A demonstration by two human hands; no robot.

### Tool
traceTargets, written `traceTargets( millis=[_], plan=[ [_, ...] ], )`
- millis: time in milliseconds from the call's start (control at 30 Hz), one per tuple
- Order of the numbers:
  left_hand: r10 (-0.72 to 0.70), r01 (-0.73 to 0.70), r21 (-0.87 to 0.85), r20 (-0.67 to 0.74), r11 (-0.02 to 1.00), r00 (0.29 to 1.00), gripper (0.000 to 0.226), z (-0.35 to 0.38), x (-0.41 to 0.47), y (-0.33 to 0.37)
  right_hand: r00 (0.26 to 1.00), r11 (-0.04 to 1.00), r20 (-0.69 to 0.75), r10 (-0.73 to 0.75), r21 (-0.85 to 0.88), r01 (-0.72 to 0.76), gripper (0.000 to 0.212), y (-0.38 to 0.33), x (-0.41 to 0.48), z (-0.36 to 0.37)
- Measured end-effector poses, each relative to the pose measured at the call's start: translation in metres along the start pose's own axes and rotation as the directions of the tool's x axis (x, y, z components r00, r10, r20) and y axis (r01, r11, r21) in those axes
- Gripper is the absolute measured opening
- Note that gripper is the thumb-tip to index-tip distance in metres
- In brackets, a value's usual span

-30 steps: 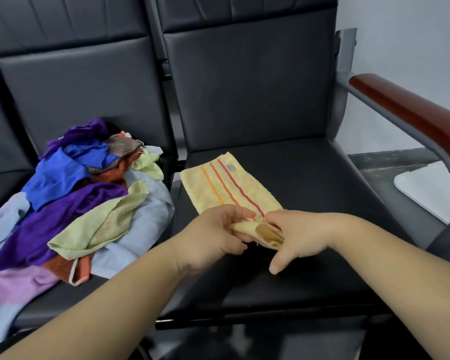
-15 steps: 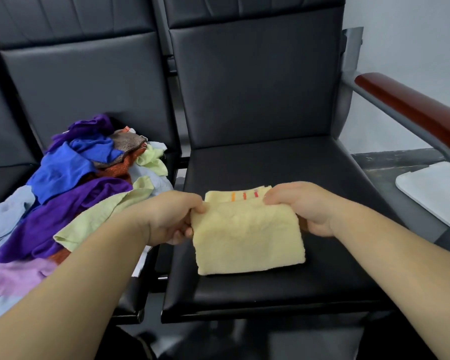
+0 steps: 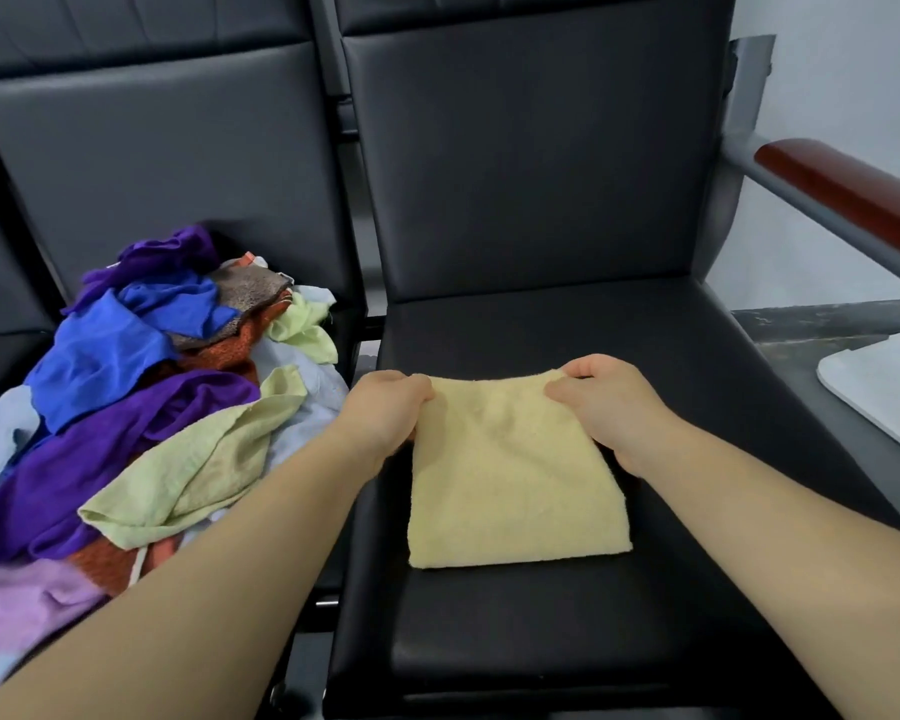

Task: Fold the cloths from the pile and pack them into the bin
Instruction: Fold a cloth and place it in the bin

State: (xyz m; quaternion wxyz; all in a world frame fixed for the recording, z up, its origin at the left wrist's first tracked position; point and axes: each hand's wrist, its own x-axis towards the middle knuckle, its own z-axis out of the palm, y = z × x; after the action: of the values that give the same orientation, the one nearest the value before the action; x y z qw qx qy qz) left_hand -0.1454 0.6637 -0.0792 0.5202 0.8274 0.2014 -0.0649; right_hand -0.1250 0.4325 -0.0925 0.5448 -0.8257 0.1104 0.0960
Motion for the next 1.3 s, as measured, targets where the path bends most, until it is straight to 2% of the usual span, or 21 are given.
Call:
traceTargets(
  millis=[67,133,200,267,333,400,467,533,600,633,733,800,900,1000,1067,1167,1300],
  plan=[
    [0.042,-0.033,0.142,-0.061,0.989,0.997,0.022,0.008,0.008,-0.008,0.997,0.992,-0.067,-0.025,-0.128,0.017,0.028,0.004,0.004,0.001],
    [0.087,-0.052,0.307,-0.101,0.950,0.991,0.038,0.011,0.010,-0.011,0.999,0.947,-0.049,-0.011,-0.320,-0.005,0.026,0.004,0.007,-0.003],
    [0.017,0.006,0.410,-0.052,0.912,0.998,0.041,0.009,0.007,-0.010,0.995,0.868,0.047,0.093,-0.494,-0.058,0.038,0.001,0.005,-0.006],
    [-0.091,0.055,0.471,0.053,0.880,0.994,0.033,0.009,0.000,-0.009,0.979,0.804,0.119,0.163,-0.592,-0.061,0.040,-0.004,0.001,-0.002],
    [-0.123,0.073,0.416,0.095,0.907,0.988,0.025,0.013,-0.009,-0.009,0.976,0.791,0.146,0.159,-0.610,-0.038,0.032,-0.005,-0.004,0.006],
    [-0.111,0.083,0.258,0.094,0.962,0.989,0.021,0.020,-0.019,-0.006,0.978,0.831,0.163,0.133,-0.556,-0.021,0.022,-0.004,-0.011,0.011],
    [-0.100,0.095,0.064,0.080,0.993,0.992,0.015,0.022,-0.031,0.002,0.981,0.905,0.177,0.085,-0.426,-0.002,0.025,-0.009,-0.018,0.005],
    [-0.027,0.029,-0.025,0.061,0.999,0.998,0.015,0.025,-0.040,0.014,0.985,0.940,0.173,-0.002,-0.337,0.061,0.031,-0.022,-0.029,-0.017],
    [0.130,-0.128,-0.046,0.030,0.991,0.991,0.013,0.031,-0.053,0.038,0.984,0.924,0.099,-0.151,-0.340,0.176,0.030,-0.038,-0.039,-0.050],
    [0.216,-0.210,-0.094,0.061,0.973,0.974,0.012,0.036,-0.062,0.055,0.974,0.917,0.043,-0.221,-0.331,0.223,0.028,-0.046,-0.046,-0.069],
    [0.419,-0.388,-0.165,0.248,0.907,0.873,0.026,0.070,-0.089,0.110,0.927,0.915,-0.149,-0.344,-0.277,0.295,0.020,-0.047,-0.077,-0.132],
    [0.474,-0.453,-0.149,0.368,0.879,0.799,0.039,0.108,-0.112,0.143,0.883,0.925,-0.305,-0.357,-0.244,0.290,0.017,-0.025,-0.106,-0.177],
    [0.500,-0.520,-0.138,0.558,0.843,0.663,0.030,0.180,-0.152,0.176,0.792,0.966,-0.555,-0.256,-0.129,0.222,0.014,0.032,-0.148,-0.237],
    [0.444,-0.603,-0.072,0.746,0.794,0.496,0.034,0.266,-0.196,0.186,0.665,0.994,-0.746,-0.023,0.056,0.098,0.013,0.110,-0.191,-0.281],
    [0.356,-0.622,-0.006,0.825,0.783,0.440,0.035,0.316,-0.217,0.179,0.603,0.983,-0.786,0.135,0.181,0.016,0.013,0.158,-0.215,-0.293],
    [0.164,-0.632,0.102,0.923,0.768,0.349,0.020,0.401,-0.257,0.150,0.476,0.929,-0.799,0.368,0.342,-0.143,0.011,0.241,-0.264,-0.303],
    [-0.133,-0.600,0.275,0.954,0.751,0.270,0.020,0.474,-0.293,0.104,0.330,0.833,-0.766,0.552,0.487,-0.265,0.015,0.316,-0.315,-0.296]
  ],
)
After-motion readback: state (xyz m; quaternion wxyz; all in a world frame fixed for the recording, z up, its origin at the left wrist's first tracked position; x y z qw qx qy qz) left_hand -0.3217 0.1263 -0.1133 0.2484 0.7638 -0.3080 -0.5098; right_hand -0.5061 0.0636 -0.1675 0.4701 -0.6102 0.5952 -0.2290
